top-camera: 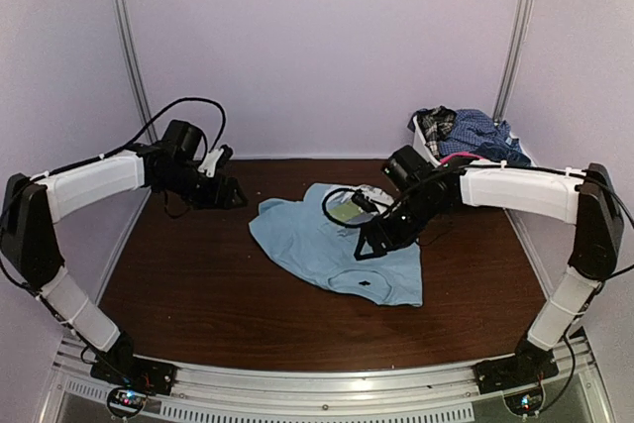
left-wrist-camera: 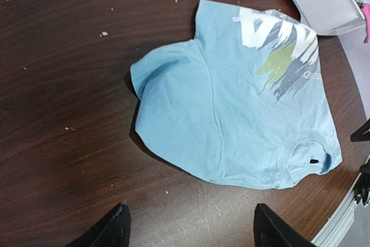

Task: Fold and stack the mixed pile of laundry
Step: Pick up the crumpled T-shirt from the center of the board.

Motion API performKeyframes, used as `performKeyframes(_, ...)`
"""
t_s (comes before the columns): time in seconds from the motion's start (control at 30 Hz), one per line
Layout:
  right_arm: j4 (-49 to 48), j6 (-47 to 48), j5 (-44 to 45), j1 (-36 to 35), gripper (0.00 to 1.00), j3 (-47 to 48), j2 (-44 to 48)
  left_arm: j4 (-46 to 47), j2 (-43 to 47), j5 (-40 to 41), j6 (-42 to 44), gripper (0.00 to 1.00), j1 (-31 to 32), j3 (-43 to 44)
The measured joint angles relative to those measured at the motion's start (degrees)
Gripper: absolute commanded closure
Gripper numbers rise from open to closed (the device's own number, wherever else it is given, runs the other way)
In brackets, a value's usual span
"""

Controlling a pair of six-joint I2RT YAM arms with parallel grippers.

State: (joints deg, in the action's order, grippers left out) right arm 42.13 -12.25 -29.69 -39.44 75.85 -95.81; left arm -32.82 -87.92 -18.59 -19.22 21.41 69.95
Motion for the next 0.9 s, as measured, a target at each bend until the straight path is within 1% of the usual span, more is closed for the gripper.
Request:
performKeyframes(0.07, -0.52, -0.13, 0.15, -1.73, 0.35, -2.4, -0.63, 0.35, -3.08, 0.02, -0.81, 0.32, 0.92, -0.24)
performKeyframes(0.2, -2.73, -0.7, 0.61, -3.82, 0.35, -2.73, -3.06, 2.12, -9.11, 0.42, -3.76, 0.36, 1.57, -0.83)
performKeyframes(0.4, -7.87, -1.66, 0.81, -4.09, 0.35, -3.34, -5.55, 6.6, -16.13, -0.72, -9.51, 0.41, 1.57, -0.85)
performKeyframes(0.57, -10.51, -2.1, 1.49, -3.69, 0.34, -9.14, -6.56, 9.7, -22.21, -2.47, -13.81, 0.46, 1.57, 0.37)
performKeyframes(0.63, -10.47, -2.49, 1.95, -3.61, 0.34, -11.17, -6.75, 11.41, -24.2, -3.52, -15.56, 0.5, 1.57, 0.81)
performKeyframes(0.67, -10.4, -2.62, 2.25, -3.48, 0.34, -11.82, -6.82, 12.28, -24.85, -4.04, -16.5, 0.54, 1.57, 0.81)
performKeyframes(0.7, -10.38, -2.67, 2.54, -3.28, 0.34, -12.17, -6.86, 13.09, -25.31, -4.59, -17.4, 0.64, 1.57, 0.81)
performKeyframes(0.73, -10.38, -2.67, 2.78, -3.08, 0.34, -12.26, -6.97, 14.16, -25.59, -5.07, -18.25, 0.79, 1.57, 0.76)
performKeyframes(0.77, -10.54, -2.67, 2.91, -2.89, 0.34, -12.24, -7.13, 15.65, -25.68, -5.79, -19.17, 0.99, 1.53, 0.63)
performKeyframes(0.8, -10.58, -2.54, 3.02, -2.8, 0.34, -12.07, -7.45, 16.96, -25.66, -6.19, -20.06, 1.0, 1.4, 0.37)
performKeyframes(0.9, -10.51, -2.03, 2.93, -2.62, 0.34, -9.66, -10.19, 21.99, -24.96, -7.28, -21.9, 1.0, 0.9, -1.7)
